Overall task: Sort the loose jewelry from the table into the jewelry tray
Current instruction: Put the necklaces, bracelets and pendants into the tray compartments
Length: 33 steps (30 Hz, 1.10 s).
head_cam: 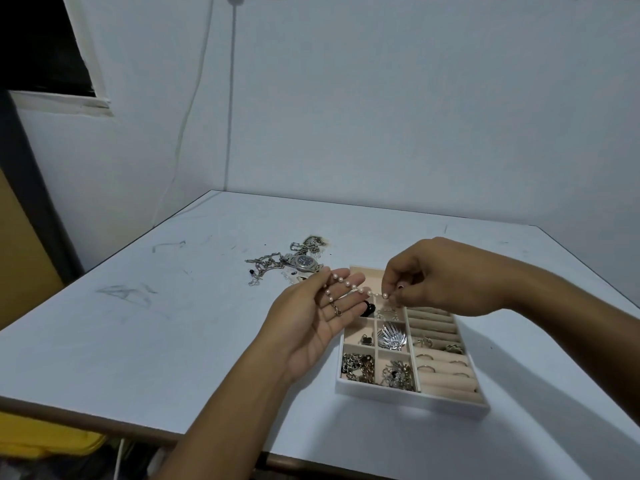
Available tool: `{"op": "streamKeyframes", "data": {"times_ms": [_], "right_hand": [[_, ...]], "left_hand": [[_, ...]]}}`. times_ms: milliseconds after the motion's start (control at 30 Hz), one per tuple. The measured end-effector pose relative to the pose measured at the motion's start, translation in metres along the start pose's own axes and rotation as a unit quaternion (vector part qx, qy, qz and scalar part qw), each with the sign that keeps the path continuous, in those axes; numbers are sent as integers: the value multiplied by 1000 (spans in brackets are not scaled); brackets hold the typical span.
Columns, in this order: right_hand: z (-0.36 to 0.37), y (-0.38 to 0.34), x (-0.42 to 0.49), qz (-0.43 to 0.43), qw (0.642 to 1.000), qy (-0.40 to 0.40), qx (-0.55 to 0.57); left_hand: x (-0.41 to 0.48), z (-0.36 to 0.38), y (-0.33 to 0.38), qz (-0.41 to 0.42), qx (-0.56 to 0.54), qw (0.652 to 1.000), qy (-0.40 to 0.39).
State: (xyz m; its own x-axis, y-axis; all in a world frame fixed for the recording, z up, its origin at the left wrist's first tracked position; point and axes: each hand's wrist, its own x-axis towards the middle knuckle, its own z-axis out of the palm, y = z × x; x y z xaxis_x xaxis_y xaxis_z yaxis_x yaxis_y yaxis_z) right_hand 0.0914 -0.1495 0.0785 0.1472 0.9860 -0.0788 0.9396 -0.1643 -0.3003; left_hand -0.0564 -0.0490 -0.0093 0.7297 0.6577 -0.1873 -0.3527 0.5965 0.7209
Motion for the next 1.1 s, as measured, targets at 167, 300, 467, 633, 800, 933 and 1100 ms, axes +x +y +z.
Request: {"op": "streamKeyframes", "data": {"times_ms": [167,300,467,633,800,933,1100], "right_hand": [[4,-3,2,-7,1000,11,-15],[9,-5,5,-8,1000,20,-10],[16,-8,10,-10,999,28,-13],[21,-9,15,-14,999,35,-13],[23,-8,21,-12,999,51,-2],[26,-8,23,-12,998,58,0],[29,-7,25,-14,998,66,13]], "left_hand": [[-3,1,-3,-42,32,999,-3],[-3,0,-3,-70,76,995,-14],[-2,-4,-3,-88,90,992,-22],[0,-5,0,-95,108,989,-21],[4,-8,5,-107,112,988,-22],[7,-8,7,-112,118,986,-21],[6,-6,10,-110,129,985,-7]]}}
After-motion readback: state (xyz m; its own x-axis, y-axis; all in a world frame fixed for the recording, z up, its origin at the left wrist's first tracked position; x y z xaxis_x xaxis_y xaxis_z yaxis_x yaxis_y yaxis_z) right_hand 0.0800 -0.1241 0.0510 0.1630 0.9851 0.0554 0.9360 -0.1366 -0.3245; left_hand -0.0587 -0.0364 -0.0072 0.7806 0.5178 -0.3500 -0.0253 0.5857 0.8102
